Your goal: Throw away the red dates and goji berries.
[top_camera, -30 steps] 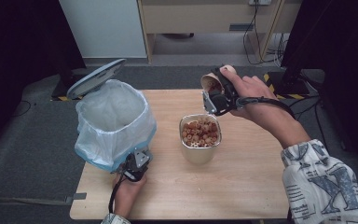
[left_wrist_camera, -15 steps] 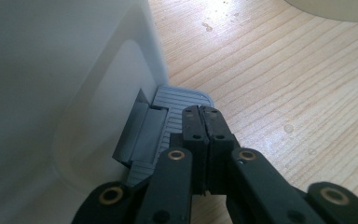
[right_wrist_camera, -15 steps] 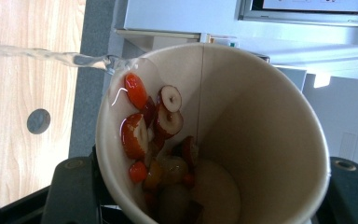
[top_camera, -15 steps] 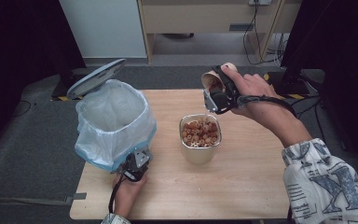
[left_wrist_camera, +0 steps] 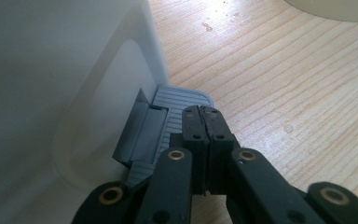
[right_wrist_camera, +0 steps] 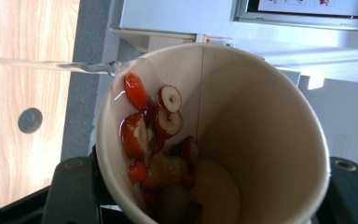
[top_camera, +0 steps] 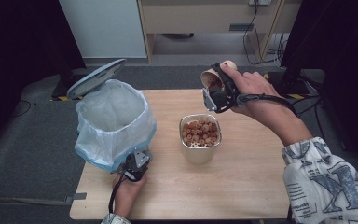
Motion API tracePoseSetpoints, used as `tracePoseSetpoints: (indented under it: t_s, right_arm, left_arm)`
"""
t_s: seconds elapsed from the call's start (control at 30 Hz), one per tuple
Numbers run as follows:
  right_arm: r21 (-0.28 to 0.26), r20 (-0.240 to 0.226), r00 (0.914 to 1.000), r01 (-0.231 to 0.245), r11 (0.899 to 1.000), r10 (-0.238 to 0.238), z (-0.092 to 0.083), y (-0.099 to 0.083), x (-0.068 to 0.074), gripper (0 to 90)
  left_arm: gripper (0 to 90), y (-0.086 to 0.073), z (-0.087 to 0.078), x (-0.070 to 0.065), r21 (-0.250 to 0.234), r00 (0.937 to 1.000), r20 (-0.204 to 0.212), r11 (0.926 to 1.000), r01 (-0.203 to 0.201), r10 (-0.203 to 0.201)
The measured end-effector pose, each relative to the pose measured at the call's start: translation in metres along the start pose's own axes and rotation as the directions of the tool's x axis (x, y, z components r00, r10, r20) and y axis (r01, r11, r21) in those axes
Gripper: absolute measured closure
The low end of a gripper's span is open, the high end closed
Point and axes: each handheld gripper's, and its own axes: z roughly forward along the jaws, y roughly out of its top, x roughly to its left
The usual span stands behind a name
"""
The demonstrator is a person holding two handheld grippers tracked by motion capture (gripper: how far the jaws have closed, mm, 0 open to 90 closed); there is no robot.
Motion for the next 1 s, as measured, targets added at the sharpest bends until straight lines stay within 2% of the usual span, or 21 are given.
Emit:
tracePoseSetpoints:
  t_s: [0.07, 0.13, 0.17, 0.2, 0.27, 0.3, 0.37, 0.43, 0.53, 0.63, 0.67, 0.7, 0.73, 0.77, 0.83, 1.0]
  right_arm:
    - [0.020, 0.014, 0.9992, 0.036, 0.999, -0.036, 0.000, 0.000, -0.001, 35.3]
    - [0.016, 0.020, 0.9996, 0.018, 1.000, -0.018, 0.001, -0.001, -0.002, 35.5]
    - [0.025, 0.009, 0.9980, 0.063, 0.998, -0.063, 0.003, 0.003, 0.003, 35.8]
    - [0.025, 0.009, 0.9980, 0.063, 0.998, -0.063, 0.003, 0.003, 0.003, 35.8]
    - [0.032, -0.021, 0.9919, 0.126, 0.992, -0.125, 0.006, 0.006, 0.012, 35.8]
    - [0.033, -0.023, 0.9902, 0.138, 0.990, -0.138, 0.006, 0.006, 0.014, 35.8]
    - [0.034, -0.013, 0.9925, 0.122, 0.992, -0.122, 0.006, 0.005, 0.012, 35.8]
    - [0.041, -0.011, 0.9914, 0.131, 0.991, -0.131, 0.005, 0.005, 0.013, 35.9]
    - [0.040, -0.041, 0.9820, 0.186, 0.982, -0.184, 0.007, 0.008, 0.021, 36.0]
    - [0.042, -0.014, 0.9872, 0.159, 0.986, -0.159, 0.008, 0.006, 0.018, 36.1]
    - [0.038, -0.020, 0.9858, 0.168, 0.985, -0.167, 0.008, 0.006, 0.019, 36.1]
    - [0.044, -0.040, 0.9817, 0.188, 0.981, -0.186, 0.007, 0.008, 0.021, 36.1]
    - [0.036, -0.044, 0.9752, 0.219, 0.975, -0.217, 0.008, 0.009, 0.024, 36.1]
    - [0.037, -0.043, 0.9728, 0.229, 0.973, -0.228, 0.008, 0.009, 0.026, 36.1]
    - [0.042, -0.034, 0.9805, 0.195, 0.980, -0.194, 0.008, 0.008, 0.024, 36.1]
    - [0.041, -0.024, 0.9804, 0.196, 0.980, -0.196, 0.007, 0.006, 0.021, 36.1]
  left_arm:
    - [88.1, 0.000, 0.000, 0.000, 0.000, 1.0000, 0.000, 1.0000, 0.001, -0.001]
    - [88.1, 0.000, 0.000, 0.000, 0.000, 1.0000, 0.000, 1.0000, 0.001, -0.001]
    - [88.1, 0.000, 0.000, 0.000, 0.000, 1.0000, 0.001, 1.0000, 0.001, -0.001]
    - [88.1, 0.000, 0.000, 0.000, 0.000, 1.0000, 0.000, 1.0000, 0.001, -0.001]
    - [88.1, 0.000, 0.000, 0.000, 0.000, 1.0000, 0.000, 1.0000, 0.001, -0.001]
    - [88.1, 0.000, 0.000, 0.000, 0.000, 1.0000, 0.001, 1.0000, 0.002, -0.002]
    - [88.1, 0.000, 0.000, 0.000, 0.000, 1.0000, 0.000, 1.0000, 0.001, -0.001]
    - [88.1, 0.000, 0.000, 0.000, 0.000, 1.0000, 0.000, 1.0000, 0.001, -0.001]
    - [88.1, 0.000, 0.000, 0.000, 0.001, 1.0000, 0.001, 1.0000, 0.003, -0.003]
    - [88.1, 0.000, 0.000, 0.000, 0.000, 1.0000, 0.000, 1.0000, 0.002, -0.002]
    - [88.1, 0.000, 0.000, 0.000, 0.001, 1.0000, -0.001, 1.0000, 0.000, 0.000]
    - [88.2, 0.000, 0.000, 0.000, 0.000, 1.0000, 0.000, 1.0000, 0.001, -0.001]
    - [88.1, 0.000, 0.000, 0.000, 0.001, 1.0000, 0.001, 1.0000, 0.001, -0.001]
    - [88.1, 0.000, 0.000, 0.000, 0.001, 1.0000, 0.001, 1.0000, 0.002, -0.002]
    - [88.1, 0.000, 0.000, 0.000, 0.000, 1.0000, 0.000, 1.0000, 0.000, 0.000]
    - [88.1, 0.000, 0.000, 0.000, 0.000, 1.0000, 0.001, 1.0000, 0.001, -0.001]
